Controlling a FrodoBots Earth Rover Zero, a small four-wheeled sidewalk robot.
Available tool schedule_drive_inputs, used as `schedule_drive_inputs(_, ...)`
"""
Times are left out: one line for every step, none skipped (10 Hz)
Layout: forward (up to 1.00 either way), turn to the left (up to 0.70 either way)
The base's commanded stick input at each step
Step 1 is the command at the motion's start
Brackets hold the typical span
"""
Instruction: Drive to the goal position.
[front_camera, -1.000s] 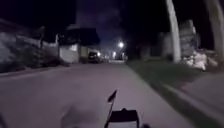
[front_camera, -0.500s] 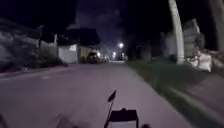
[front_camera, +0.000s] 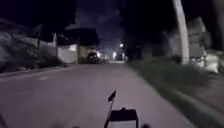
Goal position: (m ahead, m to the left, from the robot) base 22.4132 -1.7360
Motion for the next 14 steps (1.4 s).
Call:
schedule_drive_inputs(0.50, 0.00)
schedule_drive_inputs(0.50, 0.00)
schedule_drive_inputs(0.50, 0.00)
schedule_drive_inputs(0.50, 0.00)
schedule_drive_inputs(0.50, 0.00)
schedule_drive_inputs(0.50, 0.00)
schedule_drive_inputs(0.50, 0.00)
schedule_drive_inputs(0.50, 0.00)
schedule_drive_inputs(0.50, 0.00)
schedule_drive_inputs(0.50, 0.00)
schedule_drive_inputs(0.50, 0.00)
schedule_drive_inputs(0.50, 0.00)
schedule_drive_inputs(0.50, 0.00)
schedule_drive_inputs(0.50, 0.00)
